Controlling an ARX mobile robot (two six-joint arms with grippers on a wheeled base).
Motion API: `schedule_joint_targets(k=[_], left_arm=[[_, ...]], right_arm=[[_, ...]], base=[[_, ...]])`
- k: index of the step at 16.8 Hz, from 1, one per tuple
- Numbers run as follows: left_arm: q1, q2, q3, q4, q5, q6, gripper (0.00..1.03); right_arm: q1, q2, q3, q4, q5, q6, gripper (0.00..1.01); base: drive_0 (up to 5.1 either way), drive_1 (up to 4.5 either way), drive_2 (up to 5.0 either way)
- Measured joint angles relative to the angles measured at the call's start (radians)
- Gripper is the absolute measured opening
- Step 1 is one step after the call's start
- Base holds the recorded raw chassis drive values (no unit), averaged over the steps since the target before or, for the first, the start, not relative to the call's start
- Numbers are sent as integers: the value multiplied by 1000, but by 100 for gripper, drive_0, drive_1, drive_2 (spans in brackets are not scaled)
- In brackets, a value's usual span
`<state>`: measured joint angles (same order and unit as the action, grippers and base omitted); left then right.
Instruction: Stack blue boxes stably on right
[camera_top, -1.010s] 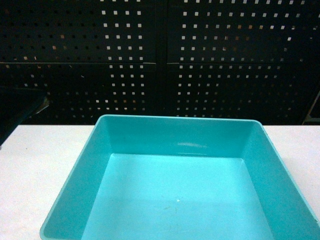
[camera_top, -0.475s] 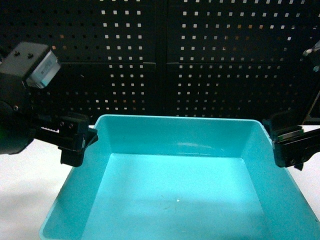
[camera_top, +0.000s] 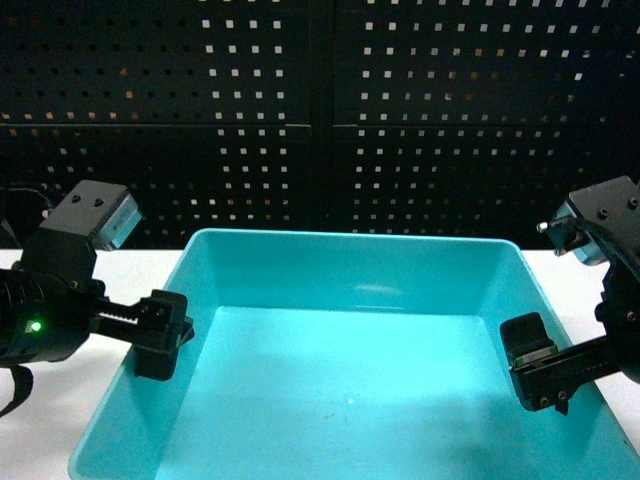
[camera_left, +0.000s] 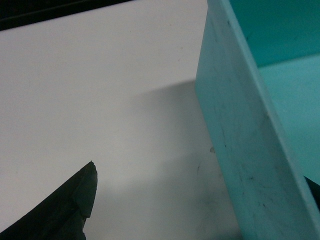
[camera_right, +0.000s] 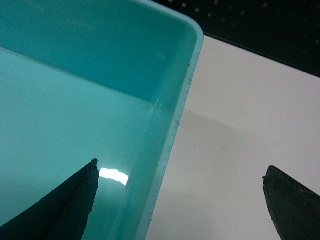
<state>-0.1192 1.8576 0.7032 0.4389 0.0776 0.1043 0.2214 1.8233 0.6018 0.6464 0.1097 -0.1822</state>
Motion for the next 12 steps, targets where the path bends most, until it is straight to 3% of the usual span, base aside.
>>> schedule_joint_targets(k=[5,6,8,10,12], left_arm=[[-32,31,-8,17,-31,-46,98],[-43,31,-8,8,-31,-61,97],[-59,30,-8,4,-57,-89,82],[-77,24,-8,-14,-59,-127,57],[-98,21,-11,-26,-29,-169,51]], right_arm=[[0,50,-3,29,4,3,97],[0,54,-8,36,5,5,87],[0,54,-14,38,5,8,70],[0,54,-24,48,-7,17,45],[-3,53,-29,60,-12,34,20]], base=[[0,0,0],[0,0,0],[0,0,0],[0,0,0],[0,0,0]])
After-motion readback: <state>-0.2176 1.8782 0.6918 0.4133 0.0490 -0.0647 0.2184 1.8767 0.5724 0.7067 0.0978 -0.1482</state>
